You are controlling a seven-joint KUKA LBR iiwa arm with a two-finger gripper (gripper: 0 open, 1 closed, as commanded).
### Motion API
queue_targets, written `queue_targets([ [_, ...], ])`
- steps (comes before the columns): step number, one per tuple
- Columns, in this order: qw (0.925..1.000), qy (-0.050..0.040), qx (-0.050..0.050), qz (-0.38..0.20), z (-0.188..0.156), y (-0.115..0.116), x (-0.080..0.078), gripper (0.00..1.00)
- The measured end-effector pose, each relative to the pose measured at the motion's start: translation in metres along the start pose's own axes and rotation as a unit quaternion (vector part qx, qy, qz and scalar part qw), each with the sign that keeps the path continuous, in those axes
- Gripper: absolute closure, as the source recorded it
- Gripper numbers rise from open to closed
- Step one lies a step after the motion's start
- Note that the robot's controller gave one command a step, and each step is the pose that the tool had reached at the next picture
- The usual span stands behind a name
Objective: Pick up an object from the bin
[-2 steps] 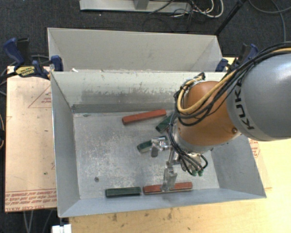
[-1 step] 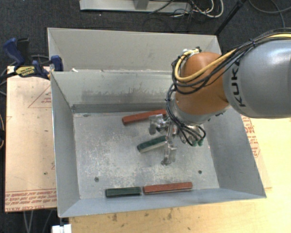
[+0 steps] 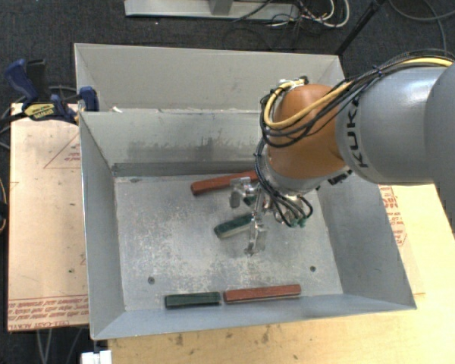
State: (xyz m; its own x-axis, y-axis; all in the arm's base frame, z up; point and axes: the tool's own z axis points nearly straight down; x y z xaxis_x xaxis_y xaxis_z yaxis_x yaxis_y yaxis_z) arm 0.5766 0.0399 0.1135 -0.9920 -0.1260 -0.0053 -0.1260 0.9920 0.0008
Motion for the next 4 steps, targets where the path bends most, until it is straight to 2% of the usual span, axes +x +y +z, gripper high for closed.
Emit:
queue_targets([
  [1, 0.9995, 0.0011, 0.000, -0.031, 0.0448, -0.0071, -0.0177, 0.00],
  [2, 0.9998, 0.0008, 0.000, -0.021, 0.0424, -0.0013, -0.0175, 1.00],
  [4, 0.9998, 0.0006, 0.000, -0.021, 0.0421, -0.0013, -0.0176, 1.00],
])
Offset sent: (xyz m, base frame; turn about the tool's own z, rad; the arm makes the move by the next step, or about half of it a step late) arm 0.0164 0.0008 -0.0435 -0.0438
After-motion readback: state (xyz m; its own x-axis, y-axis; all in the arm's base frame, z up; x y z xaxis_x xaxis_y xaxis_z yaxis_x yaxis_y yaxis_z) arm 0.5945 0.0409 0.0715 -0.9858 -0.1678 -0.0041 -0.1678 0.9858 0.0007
